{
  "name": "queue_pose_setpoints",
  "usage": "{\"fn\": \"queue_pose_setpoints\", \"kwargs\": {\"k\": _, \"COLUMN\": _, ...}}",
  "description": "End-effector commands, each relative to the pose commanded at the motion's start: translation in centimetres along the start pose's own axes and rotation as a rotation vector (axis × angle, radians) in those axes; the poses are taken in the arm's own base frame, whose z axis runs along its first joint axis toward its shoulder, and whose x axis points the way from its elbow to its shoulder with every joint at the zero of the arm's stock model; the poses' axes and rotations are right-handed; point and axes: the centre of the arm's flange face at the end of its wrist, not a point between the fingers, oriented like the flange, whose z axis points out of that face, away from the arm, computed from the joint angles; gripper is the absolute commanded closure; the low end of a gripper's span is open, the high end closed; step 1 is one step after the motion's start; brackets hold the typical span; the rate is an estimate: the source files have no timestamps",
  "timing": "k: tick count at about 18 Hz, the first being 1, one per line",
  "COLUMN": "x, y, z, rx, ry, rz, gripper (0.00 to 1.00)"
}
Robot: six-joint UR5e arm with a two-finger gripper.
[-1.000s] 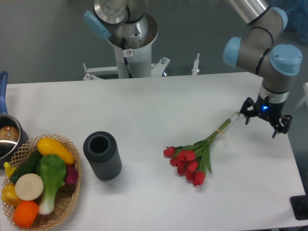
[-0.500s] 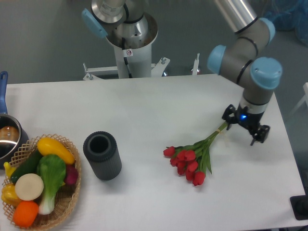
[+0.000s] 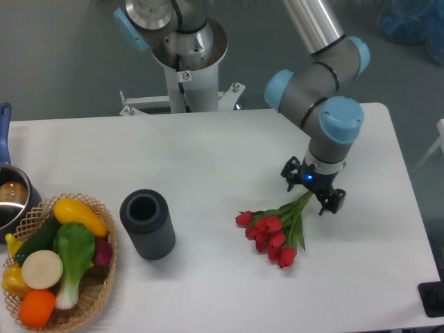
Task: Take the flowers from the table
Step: 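Lower the gripper onto the tulip stems and close it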
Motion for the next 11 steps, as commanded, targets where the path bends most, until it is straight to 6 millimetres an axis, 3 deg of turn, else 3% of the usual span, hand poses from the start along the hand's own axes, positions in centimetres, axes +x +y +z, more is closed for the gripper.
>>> {"fn": "queue_pose_setpoints", "kwargs": {"k": 3, "x": -0.2, "y": -1.1, "z": 1.6, "rx": 0.0, "ry": 0.016, "rz": -0.026, "gripper": 0.0}}
{"fn": "queue_pose_setpoints", "kwargs": {"k": 8, "x": -1.0, "y": -2.8, "z": 1.5, "rx": 0.004, "ry": 0.002, "rz": -0.029, "gripper": 0.11}}
{"fn": "queue_pose_setpoints", "kwargs": {"k": 10, "x": -1.2, "y": -3.2, "z": 1.7, "rx": 0.004, "ry": 0.003, "rz": -0.037, "gripper": 0.25}}
{"fn": "queue_pose_setpoints", "kwargs": {"k": 11, "x": -1.2, "y": -3.2, "z": 1.7, "rx": 0.003, "ry": 0.003, "rz": -0.037, "gripper": 0.4}}
